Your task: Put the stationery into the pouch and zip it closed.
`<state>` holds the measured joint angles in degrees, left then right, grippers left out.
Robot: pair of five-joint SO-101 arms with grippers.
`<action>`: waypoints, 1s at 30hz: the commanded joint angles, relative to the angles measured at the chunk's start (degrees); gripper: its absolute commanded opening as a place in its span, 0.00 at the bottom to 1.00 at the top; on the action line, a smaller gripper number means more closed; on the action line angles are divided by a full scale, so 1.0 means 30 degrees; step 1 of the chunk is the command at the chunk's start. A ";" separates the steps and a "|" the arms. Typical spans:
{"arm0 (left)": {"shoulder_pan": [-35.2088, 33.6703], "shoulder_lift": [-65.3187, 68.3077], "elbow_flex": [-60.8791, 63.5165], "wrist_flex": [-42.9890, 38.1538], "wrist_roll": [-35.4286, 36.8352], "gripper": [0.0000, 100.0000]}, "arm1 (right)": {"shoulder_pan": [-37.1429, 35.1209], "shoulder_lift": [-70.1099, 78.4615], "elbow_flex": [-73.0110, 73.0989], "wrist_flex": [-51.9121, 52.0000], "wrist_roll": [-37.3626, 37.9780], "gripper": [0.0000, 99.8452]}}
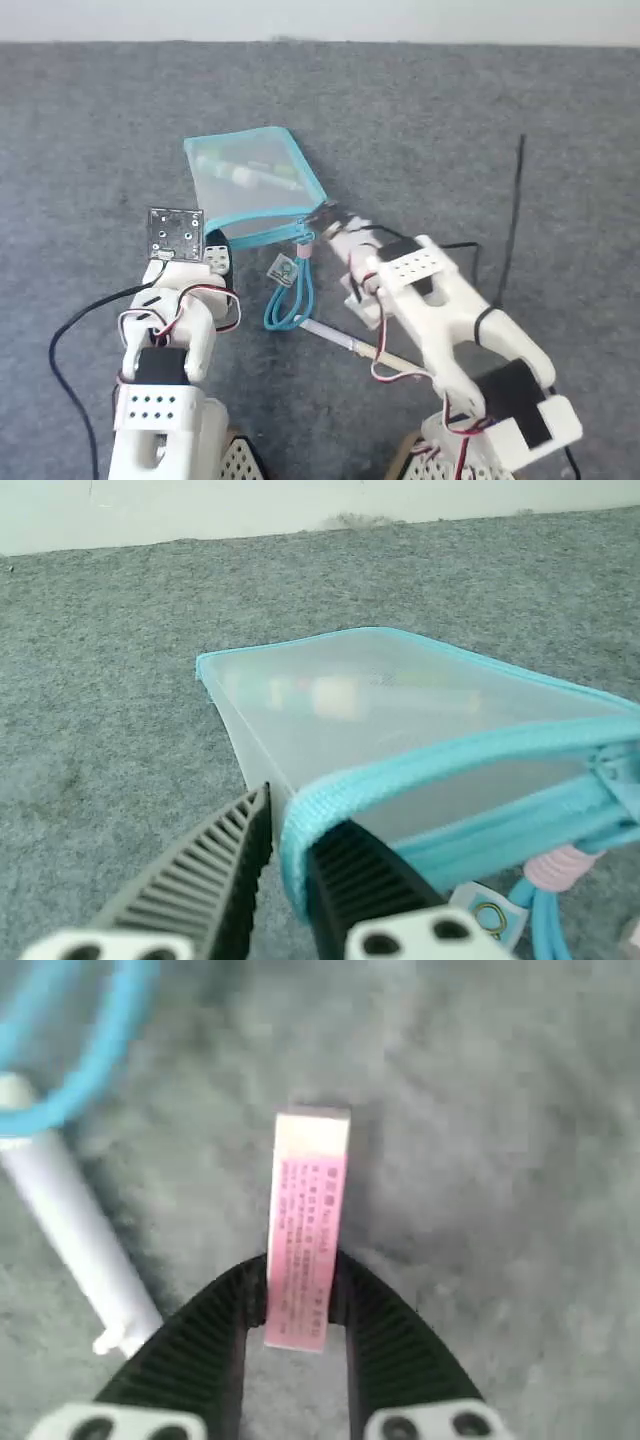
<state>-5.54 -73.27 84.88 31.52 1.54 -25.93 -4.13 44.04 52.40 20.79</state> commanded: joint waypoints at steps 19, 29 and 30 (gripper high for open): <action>-0.0029 0.0234 -0.0249 -0.0527 -0.0293 0.01 | 0.3004 -0.0132 -0.0821 0.0366 -0.3194 0.01; -0.0029 0.0234 -0.0249 -0.0527 -0.0293 0.01 | 0.3004 -0.0161 -0.1407 0.1187 -0.3106 0.01; -0.0029 0.0234 -0.0249 -0.0527 -0.0293 0.01 | 0.3004 -0.0161 -0.1612 0.1538 -0.3106 0.01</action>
<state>-5.54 -73.27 84.88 31.52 1.54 -18.02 -3.96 42.55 54.59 11.91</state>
